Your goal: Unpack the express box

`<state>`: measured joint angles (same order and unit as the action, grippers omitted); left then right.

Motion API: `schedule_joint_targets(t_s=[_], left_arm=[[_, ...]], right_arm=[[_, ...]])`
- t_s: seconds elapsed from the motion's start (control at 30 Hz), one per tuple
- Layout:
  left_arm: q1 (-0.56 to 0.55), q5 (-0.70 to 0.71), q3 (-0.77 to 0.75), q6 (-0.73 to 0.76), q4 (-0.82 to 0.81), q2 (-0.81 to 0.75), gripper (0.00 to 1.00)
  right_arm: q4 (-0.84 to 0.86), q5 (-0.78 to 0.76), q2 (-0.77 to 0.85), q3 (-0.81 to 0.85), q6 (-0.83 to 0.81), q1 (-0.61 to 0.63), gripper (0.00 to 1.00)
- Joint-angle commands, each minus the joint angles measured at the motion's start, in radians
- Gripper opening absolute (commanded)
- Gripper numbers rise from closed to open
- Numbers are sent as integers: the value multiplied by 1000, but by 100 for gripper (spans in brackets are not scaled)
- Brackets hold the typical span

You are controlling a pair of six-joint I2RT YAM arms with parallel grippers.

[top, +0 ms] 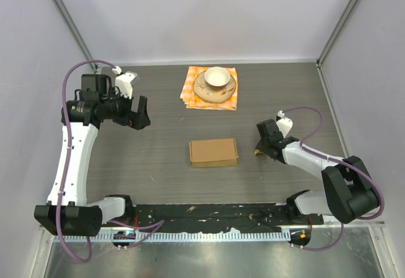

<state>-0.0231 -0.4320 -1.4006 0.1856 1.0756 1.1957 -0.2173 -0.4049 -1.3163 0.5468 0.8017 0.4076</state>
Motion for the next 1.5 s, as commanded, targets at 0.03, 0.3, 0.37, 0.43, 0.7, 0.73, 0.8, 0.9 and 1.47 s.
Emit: schedule_joint_targets(t_s=[0.03,0.3,0.37,0.43,0.7,0.73,0.8,0.9,1.47], left_arm=[[6,-43,-28,17,17,-30,100],[5,-313,-8,201,27,-123,100],[5,-378,-15,213,44,-127,100],[6,-428,-44,232,76,-107,100],[6,-649,-84,228,171,-22,100],[5,-668,-89,277,194,-13,100],[3,-726,-115,363,315,24,100],[-3,-789,-159,533,512,88,100],[-245,-755,-64,480,586,133,100]], right_arm=[[-10,52,44,57,-103,80,8],[25,238,207,225,-468,295,6],[-2,203,218,269,-515,354,2],[-28,192,226,295,-600,442,1],[-70,111,226,364,-900,730,1],[-89,82,223,372,-927,784,1],[-108,26,221,395,-1001,829,1],[-126,-46,212,423,-1093,936,1],[-244,-144,112,597,-1302,1037,1]])
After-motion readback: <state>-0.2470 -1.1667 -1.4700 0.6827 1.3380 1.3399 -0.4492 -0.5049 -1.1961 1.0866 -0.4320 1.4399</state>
